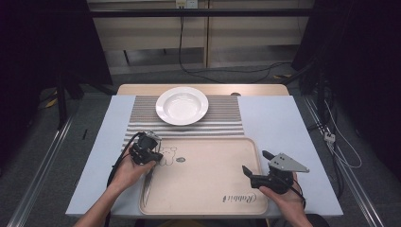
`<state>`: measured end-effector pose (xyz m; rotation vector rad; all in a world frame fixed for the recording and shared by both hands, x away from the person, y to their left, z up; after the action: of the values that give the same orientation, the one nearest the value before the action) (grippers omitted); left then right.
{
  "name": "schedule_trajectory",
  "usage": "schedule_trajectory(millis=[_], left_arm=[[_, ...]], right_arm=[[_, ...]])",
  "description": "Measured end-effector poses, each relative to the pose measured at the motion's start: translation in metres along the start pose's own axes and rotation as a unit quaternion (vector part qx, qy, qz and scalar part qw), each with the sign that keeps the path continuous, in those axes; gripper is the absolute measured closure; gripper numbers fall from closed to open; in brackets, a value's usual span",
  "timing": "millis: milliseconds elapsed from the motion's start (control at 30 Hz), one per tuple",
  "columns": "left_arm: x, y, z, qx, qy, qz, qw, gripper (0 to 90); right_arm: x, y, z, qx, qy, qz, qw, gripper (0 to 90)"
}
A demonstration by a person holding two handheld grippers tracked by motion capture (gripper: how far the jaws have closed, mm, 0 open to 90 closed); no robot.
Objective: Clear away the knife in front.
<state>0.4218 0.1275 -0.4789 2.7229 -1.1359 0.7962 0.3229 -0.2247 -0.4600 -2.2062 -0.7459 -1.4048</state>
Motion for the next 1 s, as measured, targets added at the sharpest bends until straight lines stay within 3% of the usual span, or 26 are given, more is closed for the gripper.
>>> schedule_trajectory(millis=[200, 300, 367, 533, 633, 700, 900, 1000], left_arm=[[0.000, 0.000, -0.001, 0.005, 0.003, -0.001, 1.0000, 90.0], [0.002, 0.004, -0.004, -0.007, 0.021, 0.010, 0.9997, 88.7], [0.005, 0.006, -0.006, -0.001, 0.035, 0.010, 0.9994, 85.5], [0.011, 0.007, -0.014, 0.002, 0.074, 0.004, 0.9973, 65.8], [0.013, 0.009, -0.016, -0.005, 0.076, -0.001, 0.9971, 52.4], [0.014, 0.011, -0.018, 0.006, 0.084, 0.001, 0.9965, 41.4], [0.023, 0.008, -0.037, -0.013, 0.136, -0.007, 0.9907, 14.9], [0.026, 0.006, -0.044, 0.006, 0.149, -0.008, 0.9888, 9.5]], right_arm=[[0.000, 0.000, 0.000, 0.000, 0.001, 0.000, 1.0000, 10.4], [0.000, 0.000, 0.000, -0.001, 0.001, -0.001, 1.0000, 10.4], [0.000, 0.000, 0.000, -0.001, 0.001, 0.000, 1.0000, 10.5], [0.000, 0.001, 0.001, -0.004, -0.001, 0.000, 1.0000, 10.4], [0.000, 0.001, 0.001, -0.004, -0.001, -0.001, 1.0000, 10.4], [0.000, 0.001, 0.001, -0.004, 0.000, 0.000, 1.0000, 10.4], [0.000, 0.001, 0.000, -0.006, 0.000, 0.000, 1.0000, 10.4], [0.000, 0.001, 0.000, -0.006, 0.000, 0.001, 1.0000, 10.4]])
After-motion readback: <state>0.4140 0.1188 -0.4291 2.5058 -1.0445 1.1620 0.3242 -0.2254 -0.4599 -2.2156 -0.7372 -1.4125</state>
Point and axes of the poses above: each handheld gripper's, and its own axes: z roughly forward along the jaws, x roughly out of its top, y roughly to its right, the point moved 6 cm from there along z, roughly forward along the jaws, and after that the axes turned 11 degrees about x, right-handed, at the moved point
